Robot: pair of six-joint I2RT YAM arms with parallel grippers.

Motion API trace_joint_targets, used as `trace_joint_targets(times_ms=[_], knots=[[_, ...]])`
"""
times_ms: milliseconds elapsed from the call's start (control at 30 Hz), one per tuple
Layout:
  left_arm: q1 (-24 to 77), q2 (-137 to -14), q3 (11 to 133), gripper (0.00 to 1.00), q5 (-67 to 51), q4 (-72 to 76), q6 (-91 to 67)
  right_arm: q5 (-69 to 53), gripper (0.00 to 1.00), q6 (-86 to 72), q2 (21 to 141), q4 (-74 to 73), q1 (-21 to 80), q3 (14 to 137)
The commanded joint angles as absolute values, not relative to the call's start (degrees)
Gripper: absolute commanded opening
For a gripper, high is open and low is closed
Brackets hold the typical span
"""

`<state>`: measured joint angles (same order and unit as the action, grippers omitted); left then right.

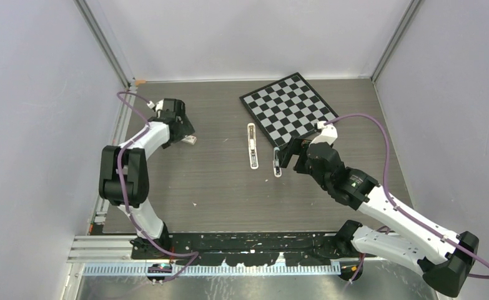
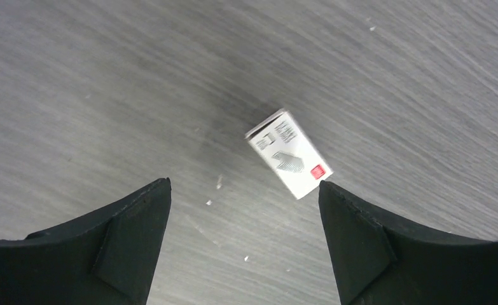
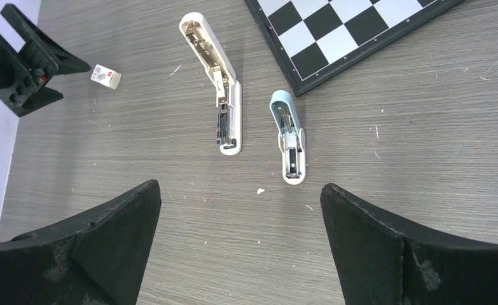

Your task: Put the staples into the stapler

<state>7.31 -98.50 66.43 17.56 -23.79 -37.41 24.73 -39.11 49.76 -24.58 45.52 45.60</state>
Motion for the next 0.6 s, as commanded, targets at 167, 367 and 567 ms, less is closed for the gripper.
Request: trace_joint_targets(times_ms=[167, 367, 567], knots=[[5.37, -104.14, 73.04, 0.86, 10.49, -14.28, -32.60, 24.76, 1.00, -37.27, 50.71, -23.79, 45.44, 45.59], [5.27, -109.32, 75.39, 0.75, 7.46, -14.35, -33.23, 24.81, 1.00, -38.34, 50.68, -24.16, 45.41, 45.17], [5.27, -110.81, 74.69, 0.69, 2.25, -10.06, -33.14, 25.63, 1.00, -38.57, 49.68, -24.34, 45.44, 44.91]])
